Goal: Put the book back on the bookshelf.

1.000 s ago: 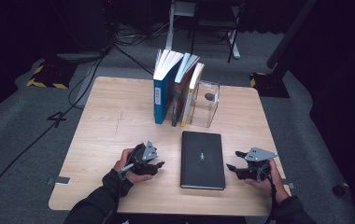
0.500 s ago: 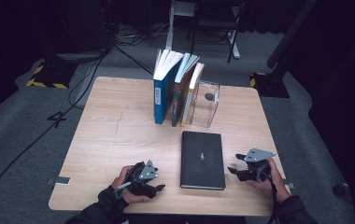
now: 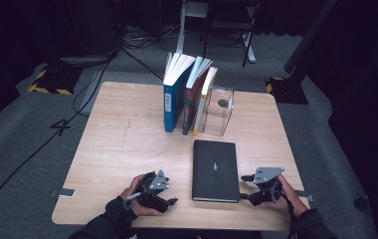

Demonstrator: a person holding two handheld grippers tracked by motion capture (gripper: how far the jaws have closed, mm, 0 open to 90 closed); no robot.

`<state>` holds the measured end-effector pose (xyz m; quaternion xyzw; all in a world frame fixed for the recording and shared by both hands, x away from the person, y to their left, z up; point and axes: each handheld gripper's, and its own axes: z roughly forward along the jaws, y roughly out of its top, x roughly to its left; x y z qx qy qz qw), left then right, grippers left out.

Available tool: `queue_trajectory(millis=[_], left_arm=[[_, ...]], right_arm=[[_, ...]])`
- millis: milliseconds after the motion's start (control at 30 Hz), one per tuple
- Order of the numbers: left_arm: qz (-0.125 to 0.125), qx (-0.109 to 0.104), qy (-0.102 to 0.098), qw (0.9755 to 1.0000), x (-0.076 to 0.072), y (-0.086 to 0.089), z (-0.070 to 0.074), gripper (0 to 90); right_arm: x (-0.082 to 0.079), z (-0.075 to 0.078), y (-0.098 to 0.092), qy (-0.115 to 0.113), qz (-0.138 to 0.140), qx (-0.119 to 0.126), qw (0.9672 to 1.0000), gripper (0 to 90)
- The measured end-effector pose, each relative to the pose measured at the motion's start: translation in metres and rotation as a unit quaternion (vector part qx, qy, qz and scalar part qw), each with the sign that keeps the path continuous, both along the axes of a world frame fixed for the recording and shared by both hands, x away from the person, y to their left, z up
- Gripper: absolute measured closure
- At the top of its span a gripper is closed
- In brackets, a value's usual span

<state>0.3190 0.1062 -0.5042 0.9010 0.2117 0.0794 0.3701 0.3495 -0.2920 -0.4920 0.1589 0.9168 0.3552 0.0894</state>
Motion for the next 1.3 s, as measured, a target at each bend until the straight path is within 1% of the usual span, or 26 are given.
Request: queue_trajectory(millis=[67,133,233,300,367,500,567,667,800,967,1133,1300], left_arm=[[-0.002,0.0,0.0,1.0,0.0,0.0,0.0,23.9],[-0.005,0.001,0.001,1.0,0.001,0.0,0.0,23.5],[-0.007,0.0,0.002,1.0,0.002,0.001,0.0,23.3],[-0.007,0.001,0.002,1.0,0.002,0.001,0.0,23.2],[-0.009,0.001,0.0,1.0,0.003,0.0,0.0,22.6],[-0.01,0.001,0.001,1.0,0.003,0.0,0.0,22.4],[-0.009,0.001,0.0,1.0,0.003,0.0,0.0,21.9],[-0.008,0.004,0.0,1.0,0.005,-0.001,0.0,20.2],[-0.008,0.004,0.001,1.0,0.005,-0.002,0.0,19.8],[-0.008,0.003,0.001,1.0,0.006,-0.002,0.0,19.9],[-0.007,0.003,0.001,1.0,0.006,-0.002,0.0,19.8],[-0.008,0.003,0.001,1.0,0.006,-0.002,0.0,19.8]], right_arm=[[-0.001,0.001,0.0,-0.007,0.002,-0.003,1.0,35.4],[-0.001,0.001,-0.001,-0.004,0.001,0.006,1.0,35.9],[-0.003,0.003,-0.001,-0.013,0.002,0.01,0.9999,37.0],[-0.004,0.003,-0.001,-0.009,0.002,0.019,0.9998,37.9],[-0.005,0.003,0.003,-0.008,0.005,0.029,0.9995,37.8],[-0.009,0.003,0.013,-0.017,0.009,0.025,0.9995,37.6],[-0.009,0.001,0.016,-0.016,0.007,0.029,0.9994,36.7],[-0.009,-0.002,0.017,-0.013,0.003,0.041,0.9991,34.8],[-0.011,-0.001,0.02,-0.023,0.002,0.041,0.9989,34.7],[-0.012,-0.001,0.023,-0.021,0.0,0.05,0.9985,34.6],[-0.013,-0.001,0.025,-0.021,-0.004,0.055,0.9983,34.6],[-0.014,0.0,0.028,-0.026,-0.007,0.058,0.998,34.6]])
